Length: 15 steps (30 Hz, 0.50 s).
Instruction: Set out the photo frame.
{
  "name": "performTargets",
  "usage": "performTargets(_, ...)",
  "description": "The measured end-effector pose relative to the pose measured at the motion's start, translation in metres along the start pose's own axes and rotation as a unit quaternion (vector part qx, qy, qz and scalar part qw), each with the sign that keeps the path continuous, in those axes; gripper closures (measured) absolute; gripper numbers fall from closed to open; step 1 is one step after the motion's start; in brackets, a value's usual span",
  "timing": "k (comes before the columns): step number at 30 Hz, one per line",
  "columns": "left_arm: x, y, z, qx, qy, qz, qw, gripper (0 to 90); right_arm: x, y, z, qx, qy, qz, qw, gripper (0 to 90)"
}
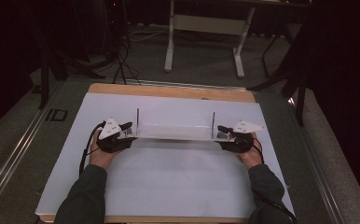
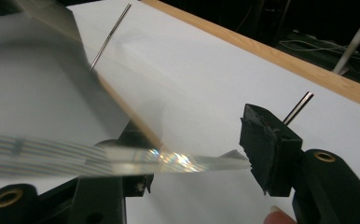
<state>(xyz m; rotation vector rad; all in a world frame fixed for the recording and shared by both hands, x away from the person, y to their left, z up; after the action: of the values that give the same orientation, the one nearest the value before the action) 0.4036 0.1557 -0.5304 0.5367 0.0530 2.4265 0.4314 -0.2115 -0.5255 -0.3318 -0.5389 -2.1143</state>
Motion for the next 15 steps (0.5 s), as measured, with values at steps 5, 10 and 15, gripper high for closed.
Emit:
performTargets(5, -0.002, -0.003, 0.006, 0.010, 0.005, 0.002, 0.9999, 47.8, -0.001, 0.004, 0.003, -0.011, 0.007, -0.007, 0.9999, 46.2)
performTargets(10, -0.004, -0.004, 0.012, 0.015, 0.009, 0.007, 0.9998, 49.0, -0.003, 0.009, 0.007, -0.022, 0.015, -0.016, 0.9995, 46.2)
performTargets(15, -0.006, -0.007, 0.016, 0.024, 0.019, 0.009, 0.9995, 49.5, -0.004, 0.013, 0.009, -0.030, 0.021, -0.024, 0.9990, 46.2)
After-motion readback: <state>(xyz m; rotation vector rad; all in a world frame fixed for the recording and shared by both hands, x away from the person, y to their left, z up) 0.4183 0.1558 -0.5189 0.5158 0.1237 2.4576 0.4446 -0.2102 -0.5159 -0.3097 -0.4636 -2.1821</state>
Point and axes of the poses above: each handheld gripper's, and its own axes: x roughly backward along the jaws, z roughly out of its top, y roughly to its right, the point moved 7 cm from there along -x, roughly forward along the jaws, and after that the axes turned 15 degrees about x, right-handed, at the moved point
